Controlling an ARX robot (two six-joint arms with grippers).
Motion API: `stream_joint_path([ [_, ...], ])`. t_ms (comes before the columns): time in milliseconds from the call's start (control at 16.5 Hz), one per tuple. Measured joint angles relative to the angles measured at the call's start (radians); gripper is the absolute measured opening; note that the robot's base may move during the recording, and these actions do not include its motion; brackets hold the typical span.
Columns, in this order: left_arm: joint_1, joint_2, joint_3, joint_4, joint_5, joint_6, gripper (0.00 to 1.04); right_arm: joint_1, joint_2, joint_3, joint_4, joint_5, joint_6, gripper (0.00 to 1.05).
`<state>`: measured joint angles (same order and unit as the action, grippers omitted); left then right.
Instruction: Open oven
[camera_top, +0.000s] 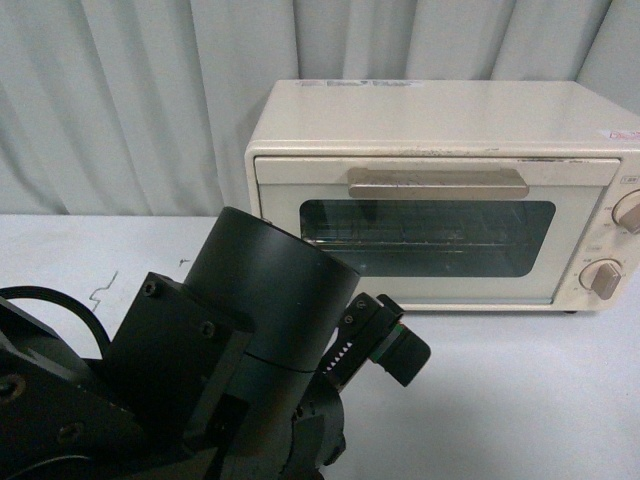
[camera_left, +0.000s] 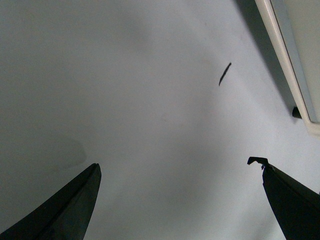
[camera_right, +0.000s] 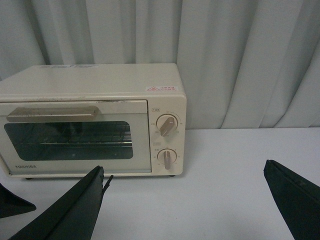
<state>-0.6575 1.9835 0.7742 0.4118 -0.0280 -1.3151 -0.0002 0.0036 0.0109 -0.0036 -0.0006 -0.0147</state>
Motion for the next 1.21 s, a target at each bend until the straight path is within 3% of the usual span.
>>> stream_joint_path([
  [121,0.003,0.031,0.022,-0.019,-0.037,-0.013,0.98,0.0,0.0,0.0,0.0,0.0,0.0,0.98],
  [1092,0.011,0.032,0.022,-0.025,-0.043,0.014,0.98,0.005,0.005,0.003,-0.019,0.021,0.011,0.98],
  [1153,0.011,0.032,0.022,-0.026,-0.042,0.014,0.98,0.107,0.146,0.067,-0.122,0.262,0.114,0.98],
  [1213,0.011,0.032,0.022,-0.026,-0.044,0.014,0.98,0.114,0.375,0.144,-0.005,0.431,0.195,0.98],
])
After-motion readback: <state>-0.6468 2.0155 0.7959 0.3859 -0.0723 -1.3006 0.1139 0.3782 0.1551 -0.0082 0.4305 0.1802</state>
